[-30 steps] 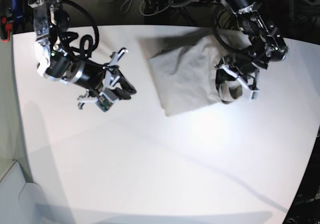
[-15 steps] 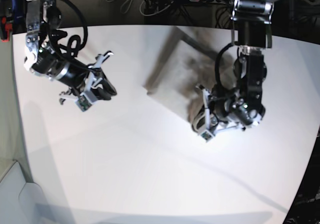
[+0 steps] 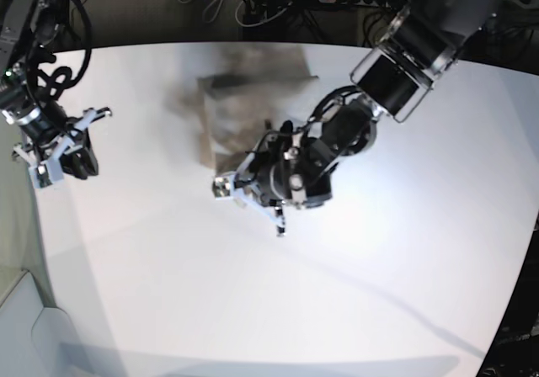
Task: Layout the t-shirt on the table in an organized manner, then fold the t-shirt properly
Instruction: 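Sweep the left gripper across the bundle, flattening it into a square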
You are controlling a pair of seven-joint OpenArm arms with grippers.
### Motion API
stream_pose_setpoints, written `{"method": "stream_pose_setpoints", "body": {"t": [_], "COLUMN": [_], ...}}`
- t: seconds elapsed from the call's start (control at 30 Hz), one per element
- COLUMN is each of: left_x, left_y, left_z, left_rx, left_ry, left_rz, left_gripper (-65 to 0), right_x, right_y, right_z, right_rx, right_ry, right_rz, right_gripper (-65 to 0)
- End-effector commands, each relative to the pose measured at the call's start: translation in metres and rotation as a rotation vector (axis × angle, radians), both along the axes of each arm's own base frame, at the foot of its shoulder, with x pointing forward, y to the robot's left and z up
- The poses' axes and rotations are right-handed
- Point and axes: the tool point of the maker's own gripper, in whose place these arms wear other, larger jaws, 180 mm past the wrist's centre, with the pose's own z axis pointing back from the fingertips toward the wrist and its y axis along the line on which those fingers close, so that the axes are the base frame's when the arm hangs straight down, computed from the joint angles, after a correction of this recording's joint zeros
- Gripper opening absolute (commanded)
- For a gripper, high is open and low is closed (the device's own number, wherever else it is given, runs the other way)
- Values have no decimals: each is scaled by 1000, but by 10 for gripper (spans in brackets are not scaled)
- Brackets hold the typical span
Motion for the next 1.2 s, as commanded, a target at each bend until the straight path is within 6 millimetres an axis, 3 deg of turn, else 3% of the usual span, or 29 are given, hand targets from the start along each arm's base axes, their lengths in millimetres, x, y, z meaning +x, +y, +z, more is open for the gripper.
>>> {"method": "stream_pose_setpoints", "body": {"t": [0.0, 0.2, 0.33, 0.53, 0.93, 1.0, 1.17], "left_x": [9, 9, 9, 14, 24, 24, 25], "left_y": [-20, -59, -71, -70, -49, -48, -47], "left_z": [18, 30, 26, 20, 17, 17, 16], "left_rx": [-48, -32, 9, 43, 44, 44, 48], "left_ry": [-38, -90, -90, -76, -57, -57, -60], "left_rz": [-39, -189, -240, -232, -152, -151, -152], "left_gripper": [-648, -648, -648, -645, -642, -610, -389], "right_x": [1, -19, -30, -40, -42, -43, -43], "right_y": [-7, -36, -51, -66, -65, -63, -63], "right_z": [12, 8, 6, 7, 5, 4, 4], "right_rx": [-5, -28, -42, -35, -22, -16, -14], "right_ry": [-41, -16, -1, -7, -7, -6, -6], "right_rz": [-10, -95, -139, -208, -220, -222, -221], "right_gripper": [-553, -553, -553, -553, -553, -552, -551]}}
